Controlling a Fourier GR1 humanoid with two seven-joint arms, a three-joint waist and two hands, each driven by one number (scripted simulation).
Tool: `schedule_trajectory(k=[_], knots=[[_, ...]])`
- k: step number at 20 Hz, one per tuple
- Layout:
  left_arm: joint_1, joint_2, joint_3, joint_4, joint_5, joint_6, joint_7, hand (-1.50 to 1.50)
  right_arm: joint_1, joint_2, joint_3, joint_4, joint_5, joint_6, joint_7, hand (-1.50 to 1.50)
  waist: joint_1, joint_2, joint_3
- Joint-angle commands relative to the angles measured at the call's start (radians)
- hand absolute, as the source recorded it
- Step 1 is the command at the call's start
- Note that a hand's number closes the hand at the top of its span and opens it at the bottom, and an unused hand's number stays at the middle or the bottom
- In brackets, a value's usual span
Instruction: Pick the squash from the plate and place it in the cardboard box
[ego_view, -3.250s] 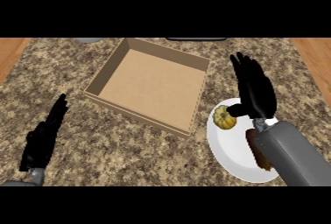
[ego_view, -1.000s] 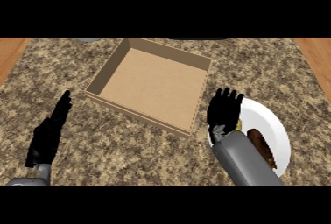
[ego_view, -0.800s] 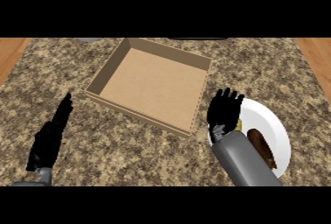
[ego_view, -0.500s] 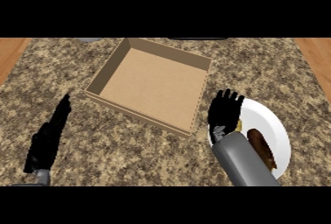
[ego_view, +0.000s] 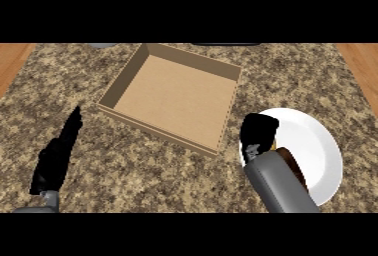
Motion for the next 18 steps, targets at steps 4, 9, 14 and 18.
schedule_trajectory(k=[4, 9, 14, 18], knots=[[0.000, -0.021, -0.010, -0.037, -0.030, 0.004, 0.038, 0.00, -0.029, -0.049, 0.087, 0.006, 0.122, -0.054, -0.029, 1.50, 0.000, 0.000, 0.001], [0.021, -0.017, 0.024, 0.002, -0.003, -0.044, -0.039, 0.00, -0.088, -0.058, 0.071, 0.074, 0.169, -0.106, -0.065, 1.50, 0.003, 0.002, 0.000], [-0.017, -0.001, 0.024, -0.041, -0.009, -0.041, 0.023, 0.00, -0.081, -0.200, 0.031, 0.033, -0.013, -0.258, -0.491, 1.50, 0.011, 0.011, 0.004], [-0.010, -0.019, 0.006, -0.042, -0.018, -0.033, 0.010, 0.00, -0.167, -0.251, -0.064, 0.020, -0.214, -0.260, -0.816, 1.50, 0.035, 0.024, 0.008]])
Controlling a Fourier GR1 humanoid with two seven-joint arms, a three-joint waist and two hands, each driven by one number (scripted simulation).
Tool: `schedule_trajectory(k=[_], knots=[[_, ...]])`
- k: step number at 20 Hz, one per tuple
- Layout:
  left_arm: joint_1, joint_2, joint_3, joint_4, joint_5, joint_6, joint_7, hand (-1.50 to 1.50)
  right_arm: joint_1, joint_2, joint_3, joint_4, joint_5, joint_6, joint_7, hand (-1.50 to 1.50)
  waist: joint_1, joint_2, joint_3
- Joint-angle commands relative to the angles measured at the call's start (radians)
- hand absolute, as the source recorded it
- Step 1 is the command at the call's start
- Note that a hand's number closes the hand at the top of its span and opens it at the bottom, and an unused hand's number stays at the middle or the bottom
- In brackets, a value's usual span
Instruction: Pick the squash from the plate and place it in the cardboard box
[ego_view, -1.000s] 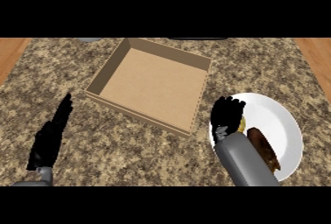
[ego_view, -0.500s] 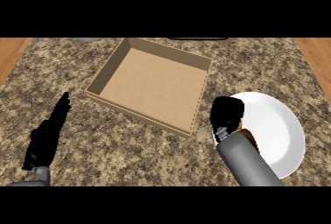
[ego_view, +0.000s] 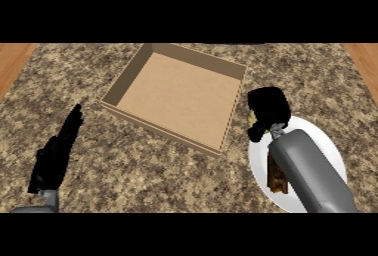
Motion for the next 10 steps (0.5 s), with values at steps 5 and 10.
schedule_trajectory(k=[5, 10], knots=[[-0.004, -0.020, -0.026, 0.019, -0.031, 0.014, -0.008, 0.00, -0.177, -0.226, -0.211, 0.175, -0.268, -0.082, -0.588, 1.50, 0.018, 0.005, -0.001], [0.019, -0.004, -0.008, -0.008, -0.006, -0.013, -0.014, 0.00, -0.277, -0.227, -0.311, 0.291, -0.408, -0.039, -0.792, 1.50, 0.018, -0.004, -0.002]])
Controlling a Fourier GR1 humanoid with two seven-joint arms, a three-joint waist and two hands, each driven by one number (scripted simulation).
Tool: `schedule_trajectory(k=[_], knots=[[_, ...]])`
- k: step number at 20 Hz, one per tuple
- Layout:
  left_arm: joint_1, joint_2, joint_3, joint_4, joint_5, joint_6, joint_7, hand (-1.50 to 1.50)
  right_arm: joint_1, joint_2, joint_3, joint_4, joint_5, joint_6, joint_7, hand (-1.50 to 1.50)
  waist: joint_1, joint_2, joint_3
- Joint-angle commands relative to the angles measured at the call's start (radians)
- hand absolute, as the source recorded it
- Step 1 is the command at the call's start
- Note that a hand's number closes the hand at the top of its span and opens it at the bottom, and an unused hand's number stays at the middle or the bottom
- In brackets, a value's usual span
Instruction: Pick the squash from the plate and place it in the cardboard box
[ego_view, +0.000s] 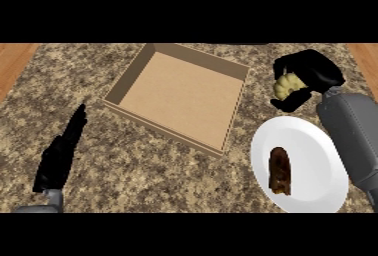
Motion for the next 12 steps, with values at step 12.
schedule_trajectory(k=[12], knots=[[-0.004, -0.034, 0.015, 0.072, -0.024, 0.028, -0.037, 0.00, -0.262, 0.090, -0.201, 0.100, -0.377, 0.271, -0.312, 1.50, -0.031, -0.016, -0.003]])
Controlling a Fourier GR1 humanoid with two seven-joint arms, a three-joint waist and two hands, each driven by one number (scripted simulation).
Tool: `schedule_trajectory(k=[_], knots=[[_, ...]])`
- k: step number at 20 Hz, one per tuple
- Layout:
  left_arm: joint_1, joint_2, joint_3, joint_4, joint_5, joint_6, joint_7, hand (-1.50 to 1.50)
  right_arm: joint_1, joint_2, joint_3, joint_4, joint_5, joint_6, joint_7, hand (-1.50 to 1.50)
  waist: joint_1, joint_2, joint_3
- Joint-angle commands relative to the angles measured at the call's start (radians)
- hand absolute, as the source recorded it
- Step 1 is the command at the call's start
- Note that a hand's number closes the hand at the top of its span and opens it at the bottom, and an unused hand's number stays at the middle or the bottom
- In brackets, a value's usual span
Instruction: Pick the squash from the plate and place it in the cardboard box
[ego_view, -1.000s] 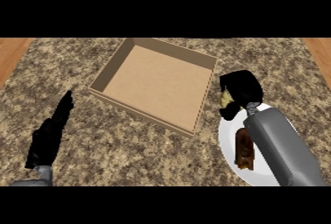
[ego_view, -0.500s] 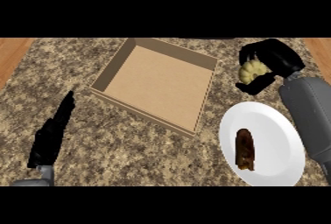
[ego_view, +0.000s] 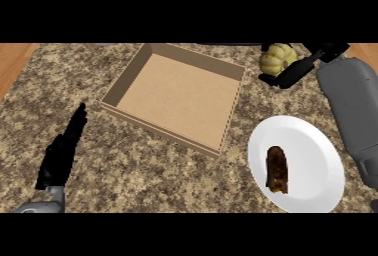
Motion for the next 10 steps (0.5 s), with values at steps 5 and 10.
schedule_trajectory(k=[5, 10], knots=[[0.015, -0.026, -0.008, -0.024, -0.024, 0.014, 0.028, 0.00, -0.150, 0.122, -0.001, -0.041, -0.052, 0.067, 0.174, 1.50, -0.016, -0.008, -0.001], [0.031, -0.020, -0.012, -0.038, -0.035, -0.001, -0.007, 0.00, -0.222, 0.247, 0.046, 0.064, 0.014, -0.053, 0.239, 1.50, -0.001, -0.002, -0.001]])
